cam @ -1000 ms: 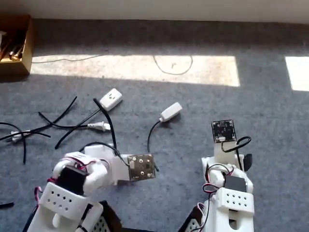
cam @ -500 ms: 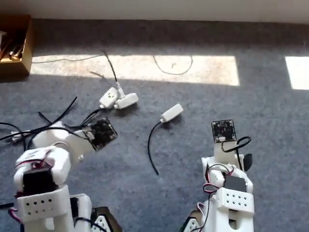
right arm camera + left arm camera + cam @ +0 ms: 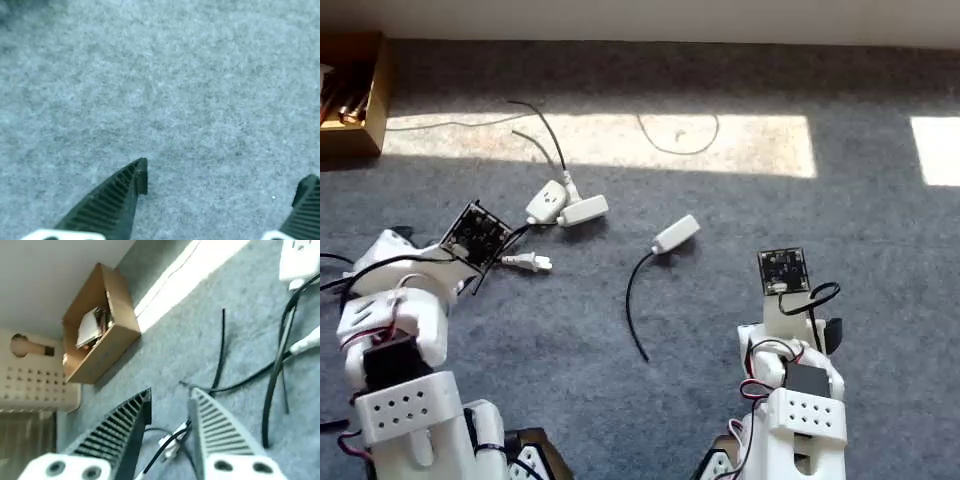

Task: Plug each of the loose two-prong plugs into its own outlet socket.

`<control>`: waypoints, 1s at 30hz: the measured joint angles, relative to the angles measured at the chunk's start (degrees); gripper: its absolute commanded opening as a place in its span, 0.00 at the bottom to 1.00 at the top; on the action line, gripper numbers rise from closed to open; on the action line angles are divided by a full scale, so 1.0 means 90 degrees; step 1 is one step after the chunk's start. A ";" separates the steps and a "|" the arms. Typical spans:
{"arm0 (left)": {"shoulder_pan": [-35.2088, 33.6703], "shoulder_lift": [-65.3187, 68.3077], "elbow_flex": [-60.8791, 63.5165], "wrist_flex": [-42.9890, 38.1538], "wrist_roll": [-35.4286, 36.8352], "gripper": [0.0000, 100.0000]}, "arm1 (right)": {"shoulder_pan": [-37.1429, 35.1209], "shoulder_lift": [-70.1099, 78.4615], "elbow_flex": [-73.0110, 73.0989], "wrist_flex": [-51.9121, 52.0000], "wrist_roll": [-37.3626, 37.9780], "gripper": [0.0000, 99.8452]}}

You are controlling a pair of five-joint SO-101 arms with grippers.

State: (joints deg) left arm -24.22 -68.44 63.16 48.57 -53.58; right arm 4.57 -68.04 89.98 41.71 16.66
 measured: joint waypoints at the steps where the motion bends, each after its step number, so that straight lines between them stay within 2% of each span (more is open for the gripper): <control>1: 0.0234 0.0225 -0.0029 -0.0137 0.0147 0.36 | -0.0029 0.0000 0.0000 0.0000 0.0020 0.43; 7: 0.1661 0.2882 -0.1377 -0.0342 0.0684 0.33 | -0.0313 0.0000 0.0000 0.0117 0.0068 0.43; 13: 0.2716 0.6486 -0.3790 0.0518 0.0694 0.33 | -0.0352 0.0000 0.0000 0.0117 0.0068 0.43; 17: 0.2882 0.8088 -0.5118 0.0752 0.0713 0.33 | -0.0352 0.0000 0.0000 0.0117 0.0068 0.43; 23: 0.2872 0.9504 -0.6574 0.0752 0.0713 0.32 | -0.0352 0.0000 0.0000 0.0117 0.0068 0.43; 30: 0.2882 1.0354 -0.7228 0.0918 0.0625 0.16 | -0.0352 0.0000 0.0000 0.0117 0.0068 0.43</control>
State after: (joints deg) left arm 1.71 24.75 -1.89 56.84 -47.96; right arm 1.41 -68.04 89.98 42.77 17.27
